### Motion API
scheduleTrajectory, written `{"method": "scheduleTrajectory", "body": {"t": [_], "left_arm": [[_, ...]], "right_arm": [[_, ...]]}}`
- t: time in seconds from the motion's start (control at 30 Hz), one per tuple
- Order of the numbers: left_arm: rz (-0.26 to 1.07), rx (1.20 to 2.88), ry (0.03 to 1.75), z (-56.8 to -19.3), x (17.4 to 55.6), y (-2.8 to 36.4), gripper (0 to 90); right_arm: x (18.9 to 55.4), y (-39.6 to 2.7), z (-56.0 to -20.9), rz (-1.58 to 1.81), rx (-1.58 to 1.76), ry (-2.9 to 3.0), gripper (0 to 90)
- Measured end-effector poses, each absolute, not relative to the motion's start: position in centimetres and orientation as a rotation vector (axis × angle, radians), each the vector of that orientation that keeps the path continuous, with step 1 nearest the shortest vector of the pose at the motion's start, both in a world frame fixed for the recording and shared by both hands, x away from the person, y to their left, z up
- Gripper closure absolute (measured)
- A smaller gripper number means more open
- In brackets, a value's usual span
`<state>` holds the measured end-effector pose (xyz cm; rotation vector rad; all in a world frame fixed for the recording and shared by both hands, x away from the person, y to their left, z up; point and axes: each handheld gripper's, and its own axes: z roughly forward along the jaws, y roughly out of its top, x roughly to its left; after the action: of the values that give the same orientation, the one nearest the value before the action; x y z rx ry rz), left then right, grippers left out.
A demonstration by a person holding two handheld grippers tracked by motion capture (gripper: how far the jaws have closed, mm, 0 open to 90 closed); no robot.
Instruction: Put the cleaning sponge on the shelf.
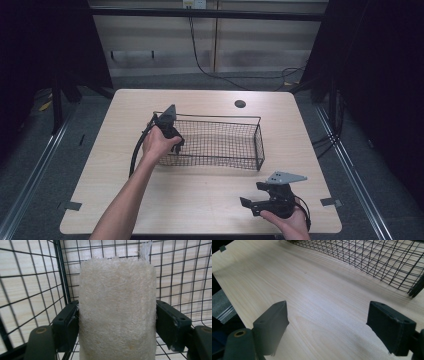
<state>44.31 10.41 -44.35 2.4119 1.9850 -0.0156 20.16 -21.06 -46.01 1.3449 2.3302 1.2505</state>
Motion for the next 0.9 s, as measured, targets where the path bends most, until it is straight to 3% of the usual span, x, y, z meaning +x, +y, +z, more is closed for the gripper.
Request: {"method": "scheduleTrajectory", "body": {"t": [0.9], "left_arm": [[-0.120,2.364,1.908,-42.9,44.0,11.3,18.6]], "right_arm": [[20.2,-21.2,-46.0,1.252,1.347,2.326,16.6]]}}
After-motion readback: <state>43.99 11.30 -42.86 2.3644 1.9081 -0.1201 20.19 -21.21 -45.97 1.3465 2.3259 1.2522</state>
